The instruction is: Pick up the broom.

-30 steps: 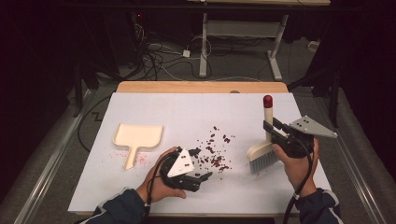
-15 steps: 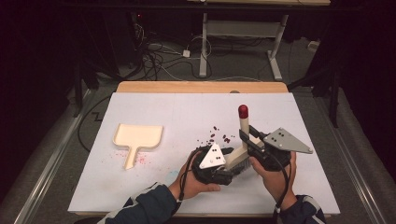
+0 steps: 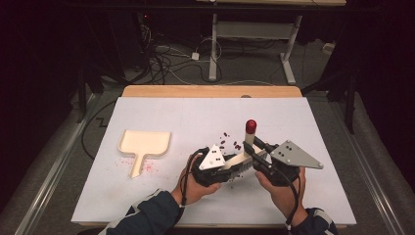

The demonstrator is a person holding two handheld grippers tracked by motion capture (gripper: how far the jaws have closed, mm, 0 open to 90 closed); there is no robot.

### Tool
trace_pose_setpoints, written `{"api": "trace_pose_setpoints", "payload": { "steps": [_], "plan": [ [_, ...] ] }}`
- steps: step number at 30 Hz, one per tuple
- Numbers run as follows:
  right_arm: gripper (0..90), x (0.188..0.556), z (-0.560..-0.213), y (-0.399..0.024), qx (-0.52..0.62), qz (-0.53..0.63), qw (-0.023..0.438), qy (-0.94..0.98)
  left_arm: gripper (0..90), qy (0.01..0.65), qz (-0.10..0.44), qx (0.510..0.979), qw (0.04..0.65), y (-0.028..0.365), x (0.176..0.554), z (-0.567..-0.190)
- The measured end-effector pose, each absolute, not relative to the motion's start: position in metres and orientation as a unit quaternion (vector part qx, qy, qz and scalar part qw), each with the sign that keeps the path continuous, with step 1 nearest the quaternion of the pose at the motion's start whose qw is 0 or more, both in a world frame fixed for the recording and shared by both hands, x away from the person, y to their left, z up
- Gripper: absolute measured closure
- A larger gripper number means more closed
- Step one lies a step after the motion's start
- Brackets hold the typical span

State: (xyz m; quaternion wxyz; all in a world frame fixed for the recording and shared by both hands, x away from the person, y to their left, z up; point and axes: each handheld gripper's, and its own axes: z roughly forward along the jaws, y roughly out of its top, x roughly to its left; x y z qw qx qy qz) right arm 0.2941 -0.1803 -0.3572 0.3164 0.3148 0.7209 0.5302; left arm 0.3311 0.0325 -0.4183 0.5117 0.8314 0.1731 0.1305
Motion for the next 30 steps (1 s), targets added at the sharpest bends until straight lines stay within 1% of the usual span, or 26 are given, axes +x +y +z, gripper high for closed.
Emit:
{"api": "trace_pose_setpoints", "payload": {
  "steps": [2, 3, 4, 5, 6, 7, 9, 11, 12, 13, 14, 16, 17, 20, 22, 24, 25, 26, 27, 28, 29, 30],
  "plan": [
    [69.2, 0.295, -0.355, -0.183, 0.31, 0.541, 0.294, 0.724, 65.7, 0.153, 0.122, 0.841, 0.504, 0.041, 0.334, -0.413],
    [68.9, 0.296, -0.354, -0.185, 0.302, 0.548, 0.281, 0.727, 65.7, 0.153, 0.122, 0.841, 0.504, 0.041, 0.334, -0.413],
    [68.9, 0.296, -0.354, -0.185, 0.302, 0.548, 0.281, 0.727, 65.7, 0.147, 0.118, 0.845, 0.5, 0.044, 0.334, -0.411],
    [65.6, 0.298, -0.351, -0.189, 0.273, 0.558, 0.258, 0.74, 65.8, 0.14, 0.118, 0.85, 0.493, 0.046, 0.333, -0.409],
    [65.6, 0.298, -0.351, -0.189, 0.273, 0.558, 0.258, 0.74, 65.8, 0.129, 0.12, 0.856, 0.485, 0.049, 0.332, -0.407],
    [64.5, 0.3, -0.348, -0.194, 0.244, 0.561, 0.231, 0.756, 65.8, 0.12, 0.118, 0.861, 0.48, 0.053, 0.331, -0.405],
    [59.7, 0.301, -0.347, -0.197, 0.223, 0.553, 0.217, 0.773, 65.8, 0.099, 0.111, 0.87, 0.471, 0.061, 0.328, -0.402],
    [58.7, 0.302, -0.347, -0.198, 0.204, 0.554, 0.211, 0.779, 65.8, 0.083, 0.106, 0.877, 0.461, 0.071, 0.326, -0.4],
    [53.3, 0.303, -0.349, -0.199, 0.173, 0.543, 0.197, 0.798, 65.7, 0.078, 0.104, 0.88, 0.456, 0.076, 0.325, -0.4],
    [53.3, 0.303, -0.349, -0.199, 0.173, 0.543, 0.197, 0.798, 65.7, 0.077, 0.102, 0.882, 0.453, 0.081, 0.324, -0.401],
    [47.2, 0.305, -0.354, -0.197, 0.13, 0.518, 0.165, 0.829, 65.8, 0.076, 0.096, 0.884, 0.451, 0.09, 0.323, -0.401],
    [43.0, 0.307, -0.362, -0.193, 0.11, 0.495, 0.155, 0.848, 65.8, 0.075, 0.09, 0.884, 0.452, 0.095, 0.323, -0.402],
    [42.2, 0.309, -0.367, -0.189, 0.106, 0.484, 0.139, 0.857, 65.8, 0.073, 0.084, 0.884, 0.454, 0.098, 0.322, -0.403],
    [40.2, 0.312, -0.377, -0.181, 0.096, 0.457, 0.138, 0.874, 65.8, 0.054, 0.068, 0.887, 0.454, 0.103, 0.315, -0.404],
    [39.1, 0.316, -0.391, -0.168, 0.078, 0.423, 0.121, 0.895, 65.7, 0.035, 0.058, 0.889, 0.452, 0.103, 0.309, -0.404],
    [39.5, 0.317, -0.4, -0.163, 0.066, 0.416, 0.096, 0.902, 65.7, 0.025, 0.05, 0.89, 0.453, 0.101, 0.306, -0.404],
    [39.5, 0.317, -0.4, -0.163, 0.066, 0.416, 0.096, 0.902, 65.7, 0.025, 0.05, 0.89, 0.453, 0.101, 0.306, -0.404],
    [41.6, 0.319, -0.408, -0.159, 0.04, 0.413, 0.074, 0.907, 65.7, 0.011, 0.041, 0.89, 0.454, 0.099, 0.302, -0.404],
    [43.7, 0.319, -0.411, -0.159, 0.025, 0.413, 0.06, 0.908, 65.7, 0.011, 0.041, 0.89, 0.454, 0.099, 0.302, -0.404],
    [43.7, 0.319, -0.411, -0.159, 0.025, 0.413, 0.06, 0.908, 65.7, 0.008, 0.041, 0.891, 0.452, 0.097, 0.301, -0.404],
    [48.4, 0.318, -0.414, -0.159, 0.025, 0.415, 0.045, 0.908, 65.7, 0.006, 0.04, 0.891, 0.453, 0.096, 0.3, -0.404],
    [56.6, 0.319, -0.418, -0.16, 0.015, 0.423, 0.024, 0.906, 65.7, 0.005, 0.039, 0.891, 0.452, 0.096, 0.3, -0.404]
  ]
}}
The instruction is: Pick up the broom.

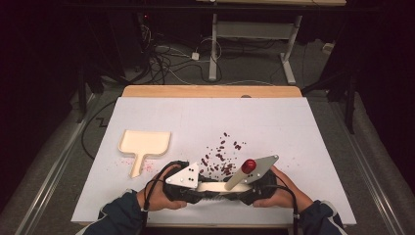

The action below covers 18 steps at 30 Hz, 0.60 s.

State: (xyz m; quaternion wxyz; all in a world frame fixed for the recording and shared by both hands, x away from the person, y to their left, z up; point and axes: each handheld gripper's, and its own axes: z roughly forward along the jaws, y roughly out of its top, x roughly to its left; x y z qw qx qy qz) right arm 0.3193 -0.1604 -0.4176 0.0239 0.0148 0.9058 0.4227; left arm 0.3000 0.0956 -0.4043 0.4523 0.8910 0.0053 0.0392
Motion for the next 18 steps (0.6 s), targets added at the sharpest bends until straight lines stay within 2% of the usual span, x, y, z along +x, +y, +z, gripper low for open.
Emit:
{"api": "trace_pose_setpoints", "payload": {
  "steps": [1, 2, 5, 8, 13, 15, 18],
  "plan": [
    [56.6, 0.319, -0.418, -0.16, 0.015, 0.423, 0.024, 0.906, 65.7, 0.006, 0.039, 0.891, 0.453, 0.096, 0.301, -0.405],
    [64.0, 0.321, -0.42, -0.161, 0.007, 0.427, 0.015, 0.904, 65.6, 0.009, 0.036, 0.89, 0.454, 0.096, 0.303, -0.406],
    [65.6, 0.32, -0.42, -0.161, 0.009, 0.425, 0.017, 0.905, 64.7, 0.009, 0.036, 0.889, 0.456, 0.096, 0.304, -0.406],
    [66.4, 0.321, -0.419, -0.16, 0.008, 0.426, 0.028, 0.904, 61.9, 0.017, 0.062, 0.89, 0.452, 0.097, 0.305, -0.405],
    [67.2, 0.32, -0.415, -0.16, 0.039, 0.415, 0.058, 0.907, 47.2, 0.036, 0.102, 0.889, 0.446, 0.104, 0.306, -0.403],
    [67.2, 0.323, -0.414, -0.163, 0.056, 0.417, 0.07, 0.905, 35.6, 0.074, 0.138, 0.878, 0.453, 0.113, 0.307, -0.401],
    [67.2, 0.327, -0.411, -0.168, 0.084, 0.424, 0.082, 0.898, 28.5, 0.104, 0.178, 0.871, 0.446, 0.123, 0.306, -0.401]
  ]
}}
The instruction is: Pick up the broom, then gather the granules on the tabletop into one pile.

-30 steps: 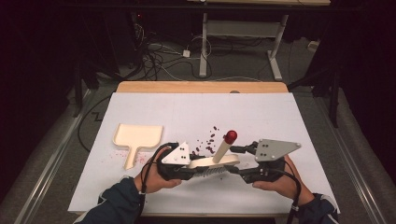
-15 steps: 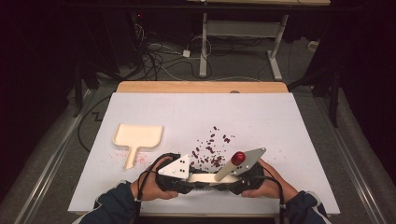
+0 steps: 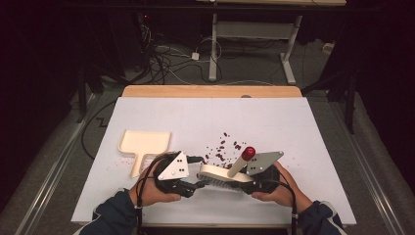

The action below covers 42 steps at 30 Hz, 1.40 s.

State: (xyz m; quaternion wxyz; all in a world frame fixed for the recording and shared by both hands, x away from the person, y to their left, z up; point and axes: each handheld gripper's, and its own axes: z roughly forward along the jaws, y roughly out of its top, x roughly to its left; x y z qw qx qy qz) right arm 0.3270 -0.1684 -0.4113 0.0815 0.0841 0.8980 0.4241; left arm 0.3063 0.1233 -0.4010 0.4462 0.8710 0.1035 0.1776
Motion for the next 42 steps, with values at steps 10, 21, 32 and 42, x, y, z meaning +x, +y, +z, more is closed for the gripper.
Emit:
{"api": "trace_pose_setpoints", "payload": {
  "steps": [10, 21, 32, 42],
  "plan": [
    [67.2, 0.338, -0.397, -0.192, 0.154, 0.443, 0.126, 0.874, 19.6, 0.198, 0.248, 0.85, 0.422, 0.179, 0.301, -0.416],
    [67.3, 0.355, -0.379, -0.224, 0.237, 0.431, 0.22, 0.842, 19.7, 0.261, 0.255, 0.846, 0.39, 0.231, 0.29, -0.443],
    [67.3, 0.387, -0.381, -0.245, 0.293, 0.401, 0.264, 0.827, 19.4, 0.282, 0.252, 0.843, 0.383, 0.234, 0.288, -0.449],
    [67.3, 0.438, -0.402, -0.232, 0.316, 0.329, 0.291, 0.841, 19.5, 0.283, 0.25, 0.848, 0.371, 0.233, 0.289, -0.451]
  ]
}}
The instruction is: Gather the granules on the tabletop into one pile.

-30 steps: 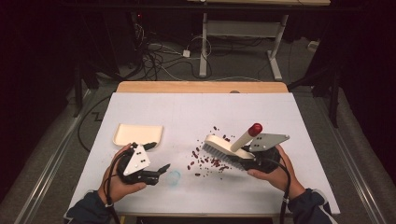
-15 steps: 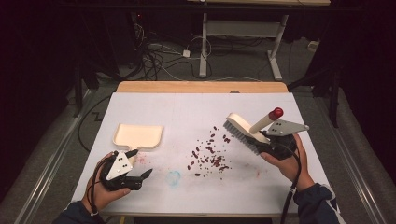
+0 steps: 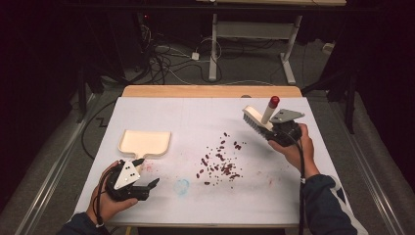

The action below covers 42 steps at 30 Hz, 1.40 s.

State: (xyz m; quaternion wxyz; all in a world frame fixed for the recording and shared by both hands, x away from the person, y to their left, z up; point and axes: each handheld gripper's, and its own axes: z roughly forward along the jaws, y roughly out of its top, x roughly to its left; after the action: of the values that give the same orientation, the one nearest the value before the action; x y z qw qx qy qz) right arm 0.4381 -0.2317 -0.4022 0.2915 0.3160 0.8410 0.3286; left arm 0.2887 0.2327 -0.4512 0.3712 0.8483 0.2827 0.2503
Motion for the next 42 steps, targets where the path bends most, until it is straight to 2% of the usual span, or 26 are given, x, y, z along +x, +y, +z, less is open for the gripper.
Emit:
{"api": "trace_pose_setpoints", "payload": {
  "steps": [7, 15, 24, 42],
  "plan": [
    [67.4, 0.463, -0.422, -0.195, 0.295, 0.285, 0.325, 0.852, 19.8, 0.277, 0.253, 0.851, 0.367, 0.231, 0.288, -0.451],
    [67.3, 0.463, -0.437, -0.167, 0.279, 0.281, 0.312, 0.864, 19.8, 0.27, 0.247, 0.855, 0.368, 0.229, 0.289, -0.451],
    [67.0, 0.431, -0.447, -0.155, 0.22, 0.336, 0.276, 0.873, 19.9, 0.269, 0.251, 0.853, 0.369, 0.229, 0.288, -0.45],
    [66.9, 0.371, -0.445, -0.144, 0.106, 0.348, 0.235, 0.901, 19.9, 0.265, 0.248, 0.856, 0.368, 0.228, 0.286, -0.45]
  ]
}}
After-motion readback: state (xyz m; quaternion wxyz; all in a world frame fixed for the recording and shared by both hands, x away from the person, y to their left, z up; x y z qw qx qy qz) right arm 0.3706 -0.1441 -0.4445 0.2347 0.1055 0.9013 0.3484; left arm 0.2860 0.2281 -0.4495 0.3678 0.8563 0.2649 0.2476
